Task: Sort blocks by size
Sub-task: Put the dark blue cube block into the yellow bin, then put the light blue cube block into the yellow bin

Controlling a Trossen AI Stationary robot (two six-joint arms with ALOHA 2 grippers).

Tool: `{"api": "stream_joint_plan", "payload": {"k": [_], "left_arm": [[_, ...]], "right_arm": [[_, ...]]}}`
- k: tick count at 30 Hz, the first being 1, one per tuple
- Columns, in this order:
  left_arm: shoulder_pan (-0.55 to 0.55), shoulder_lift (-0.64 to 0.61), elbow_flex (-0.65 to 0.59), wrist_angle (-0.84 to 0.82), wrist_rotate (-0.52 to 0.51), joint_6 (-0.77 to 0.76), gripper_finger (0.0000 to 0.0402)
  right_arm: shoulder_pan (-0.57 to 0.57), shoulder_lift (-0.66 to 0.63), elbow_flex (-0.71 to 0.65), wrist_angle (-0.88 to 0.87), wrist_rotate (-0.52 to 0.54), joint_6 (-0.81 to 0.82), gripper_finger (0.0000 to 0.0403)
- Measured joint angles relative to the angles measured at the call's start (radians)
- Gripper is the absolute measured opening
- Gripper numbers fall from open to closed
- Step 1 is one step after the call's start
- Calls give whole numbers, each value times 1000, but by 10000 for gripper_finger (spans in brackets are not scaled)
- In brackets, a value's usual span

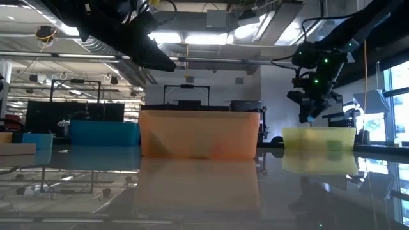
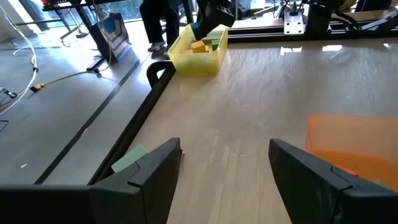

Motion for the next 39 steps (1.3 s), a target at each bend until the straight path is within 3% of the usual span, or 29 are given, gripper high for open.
{"api": "stream_joint_plan", "payload": {"k": [19, 31, 39], "left_arm": [[0, 0, 0, 5, 0, -12, 232], [0, 0, 0, -5, 0, -29, 232], [0, 0, 0, 7, 0, -34, 232]], "right_arm": [[-10, 45, -71, 139, -19, 33, 140], [-10, 42, -68, 132, -4, -2, 235], [7, -99, 32, -20, -111, -21, 280]]}}
